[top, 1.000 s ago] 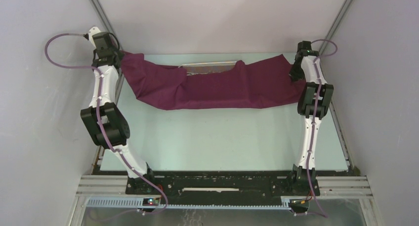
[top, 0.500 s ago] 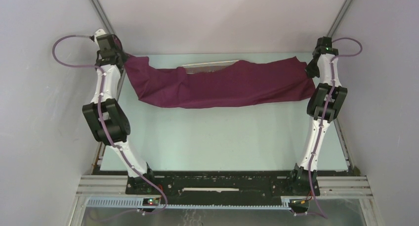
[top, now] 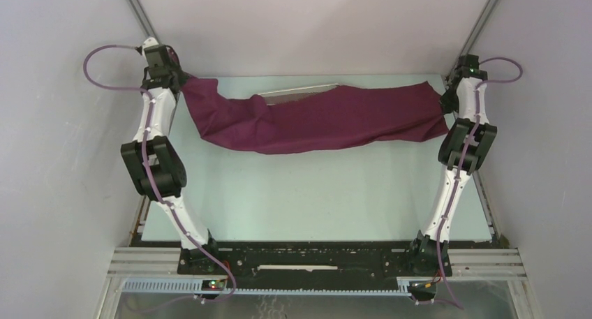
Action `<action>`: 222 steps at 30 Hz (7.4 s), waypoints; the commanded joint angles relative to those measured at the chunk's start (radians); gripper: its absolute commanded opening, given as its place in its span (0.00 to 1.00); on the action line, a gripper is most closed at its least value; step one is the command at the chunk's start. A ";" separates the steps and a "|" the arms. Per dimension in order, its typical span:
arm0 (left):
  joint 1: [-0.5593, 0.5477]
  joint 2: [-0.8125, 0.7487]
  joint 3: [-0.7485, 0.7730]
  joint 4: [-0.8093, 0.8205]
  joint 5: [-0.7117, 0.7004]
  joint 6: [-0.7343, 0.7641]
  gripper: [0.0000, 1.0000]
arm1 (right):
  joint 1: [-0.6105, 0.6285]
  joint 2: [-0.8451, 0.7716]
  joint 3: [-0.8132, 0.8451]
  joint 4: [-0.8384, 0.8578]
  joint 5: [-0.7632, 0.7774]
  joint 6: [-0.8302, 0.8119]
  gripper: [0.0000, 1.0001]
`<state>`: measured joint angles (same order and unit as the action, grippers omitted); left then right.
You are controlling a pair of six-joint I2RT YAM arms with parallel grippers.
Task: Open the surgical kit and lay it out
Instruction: Open the surgical kit at the center of the board.
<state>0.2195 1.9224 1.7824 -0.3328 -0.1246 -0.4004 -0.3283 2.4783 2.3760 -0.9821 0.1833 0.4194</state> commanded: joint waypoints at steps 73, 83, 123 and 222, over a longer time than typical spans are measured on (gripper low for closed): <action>-0.326 0.412 0.463 -0.312 0.163 -0.155 0.63 | 0.506 -0.050 0.058 0.341 -0.308 -0.215 0.82; -0.338 0.446 0.463 -0.316 0.133 -0.157 0.52 | 0.505 -0.022 0.061 0.360 -0.346 -0.188 0.82; -0.348 0.338 0.448 -0.285 0.150 -0.110 0.08 | 0.497 0.093 0.064 0.456 -0.396 -0.022 0.32; -0.698 -1.015 -1.214 -0.090 -0.084 -0.527 0.00 | 0.866 -1.278 -1.527 0.442 0.067 0.276 0.00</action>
<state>-0.4377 1.0302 0.6769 -0.4110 -0.1390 -0.7998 0.4961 1.3125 0.9237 -0.5068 0.1879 0.5884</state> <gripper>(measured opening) 0.014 0.008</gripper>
